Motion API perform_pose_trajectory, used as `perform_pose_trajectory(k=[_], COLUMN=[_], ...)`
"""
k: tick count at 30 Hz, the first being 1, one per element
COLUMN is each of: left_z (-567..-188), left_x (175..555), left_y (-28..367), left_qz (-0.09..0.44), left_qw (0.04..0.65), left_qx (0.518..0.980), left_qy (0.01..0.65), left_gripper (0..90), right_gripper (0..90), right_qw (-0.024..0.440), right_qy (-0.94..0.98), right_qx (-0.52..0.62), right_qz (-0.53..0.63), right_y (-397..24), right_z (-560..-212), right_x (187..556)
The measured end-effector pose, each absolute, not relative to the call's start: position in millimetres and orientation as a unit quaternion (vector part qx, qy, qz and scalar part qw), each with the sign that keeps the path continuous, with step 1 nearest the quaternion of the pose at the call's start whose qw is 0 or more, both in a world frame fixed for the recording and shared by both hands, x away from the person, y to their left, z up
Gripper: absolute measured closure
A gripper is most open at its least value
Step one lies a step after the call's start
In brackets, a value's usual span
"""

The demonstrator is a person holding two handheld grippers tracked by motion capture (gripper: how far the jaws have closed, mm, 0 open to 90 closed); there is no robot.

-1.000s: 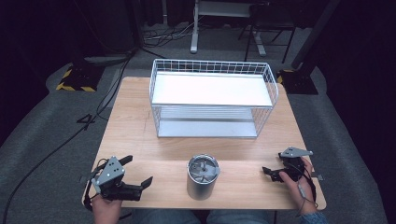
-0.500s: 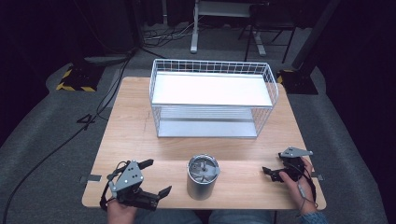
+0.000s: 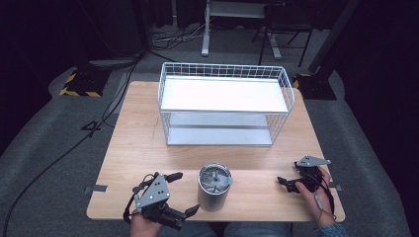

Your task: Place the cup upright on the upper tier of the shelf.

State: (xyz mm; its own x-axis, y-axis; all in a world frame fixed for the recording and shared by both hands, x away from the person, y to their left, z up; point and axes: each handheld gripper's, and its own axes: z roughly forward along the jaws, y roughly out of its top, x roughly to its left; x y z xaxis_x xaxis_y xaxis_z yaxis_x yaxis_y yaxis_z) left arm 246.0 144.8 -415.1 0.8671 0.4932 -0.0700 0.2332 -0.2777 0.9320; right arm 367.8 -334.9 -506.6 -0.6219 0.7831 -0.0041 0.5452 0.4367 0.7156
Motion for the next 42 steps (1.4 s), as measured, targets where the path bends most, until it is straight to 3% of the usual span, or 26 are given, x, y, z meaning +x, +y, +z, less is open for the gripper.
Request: perform_pose_trajectory(k=[12, 30, 42], left_z=[-425, -443, -455], left_x=[252, 267, 279], left_y=[125, 94, 82], left_qz=[0.119, 0.159, 0.127], left_qw=[0.567, 0.534, 0.55], left_qx=[0.786, 0.798, 0.793], left_qy=[0.216, 0.228, 0.232], left_gripper=[0.0, 0.2, 0.5], right_gripper=[1.5, 1.8, 1.8], right_qw=[0.17, 0.171, 0.171], right_qy=[0.831, 0.832, 0.832], right_qx=[0.398, 0.396, 0.396], right_qz=[0.349, 0.349, 0.349], right_y=[-335, -335, -335], right_z=[-507, -506, -506], right_x=[368, 367, 367])
